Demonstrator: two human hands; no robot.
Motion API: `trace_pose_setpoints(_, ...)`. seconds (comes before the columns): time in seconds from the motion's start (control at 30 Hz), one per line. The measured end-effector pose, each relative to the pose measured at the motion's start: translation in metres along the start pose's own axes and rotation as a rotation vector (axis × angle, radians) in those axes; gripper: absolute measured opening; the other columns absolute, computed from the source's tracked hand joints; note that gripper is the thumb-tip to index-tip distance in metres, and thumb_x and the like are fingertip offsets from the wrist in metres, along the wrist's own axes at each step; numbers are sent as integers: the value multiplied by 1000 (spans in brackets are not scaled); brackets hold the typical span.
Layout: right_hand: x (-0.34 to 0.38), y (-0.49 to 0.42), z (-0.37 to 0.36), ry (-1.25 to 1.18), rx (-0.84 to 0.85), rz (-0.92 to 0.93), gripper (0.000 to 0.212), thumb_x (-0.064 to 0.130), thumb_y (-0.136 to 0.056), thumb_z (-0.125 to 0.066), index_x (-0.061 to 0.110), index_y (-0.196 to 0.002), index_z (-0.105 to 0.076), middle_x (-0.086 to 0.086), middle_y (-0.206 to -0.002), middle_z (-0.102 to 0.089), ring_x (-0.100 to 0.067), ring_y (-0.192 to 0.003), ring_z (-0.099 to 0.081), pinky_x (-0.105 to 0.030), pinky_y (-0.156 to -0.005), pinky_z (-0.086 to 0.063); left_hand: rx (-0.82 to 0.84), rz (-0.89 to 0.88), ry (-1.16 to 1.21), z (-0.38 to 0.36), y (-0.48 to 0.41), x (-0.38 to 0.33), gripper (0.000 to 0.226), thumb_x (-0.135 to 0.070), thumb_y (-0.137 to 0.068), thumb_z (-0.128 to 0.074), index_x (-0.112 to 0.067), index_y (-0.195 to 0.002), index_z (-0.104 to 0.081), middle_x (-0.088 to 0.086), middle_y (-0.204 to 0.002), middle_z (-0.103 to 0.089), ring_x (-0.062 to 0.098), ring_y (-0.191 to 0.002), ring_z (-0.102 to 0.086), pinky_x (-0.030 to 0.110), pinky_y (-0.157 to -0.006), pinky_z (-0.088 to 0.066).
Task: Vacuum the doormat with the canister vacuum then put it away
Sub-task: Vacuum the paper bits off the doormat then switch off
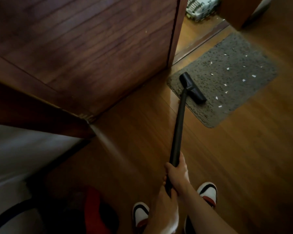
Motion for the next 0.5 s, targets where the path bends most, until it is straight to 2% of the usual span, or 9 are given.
trace_pose_setpoints(0.13, 11, -13, 26, 1, 3, 35, 67, 9, -98, -55, 47, -147, -31, -18, -90, -62, -25, -56, -60, -39, -54, -58, 5, 11, 42, -23, -10, -16, 53, -45, -102, -31, -33, -153, -24, -12, -149, -45, 12, -133, -46, 28, -110, -36)
trace_pose_setpoints(0.3, 37, -33, 67, 4, -5, 51, 60, 7, -98, -56, 37, -145, -36, -15, -83, -58, -21, -51, -57, -35, -51, -53, 31, 16, 85, -51, -20, -54, 53, -46, -102, -31, -29, -152, -29, -7, -142, -53, 15, -125, -54, 31, -105, -43)
trace_pose_setpoints(0.5, 61, -53, 106, -1, -13, 45, 66, 7, -98, -57, 39, -149, -31, -13, -87, -60, -21, -52, -58, -37, -54, -55, 47, -3, 44, -72, -24, -99, 51, -51, -101, -30, -32, -148, -35, -3, -127, -62, 18, -109, -63, 35, -96, -52)
Point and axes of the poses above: each hand's wrist, its own y-axis away from the middle knuckle, its own z-axis out of the back of the hand, x = y × z, the point moved 8 cm from there along -y, towards the middle knuckle
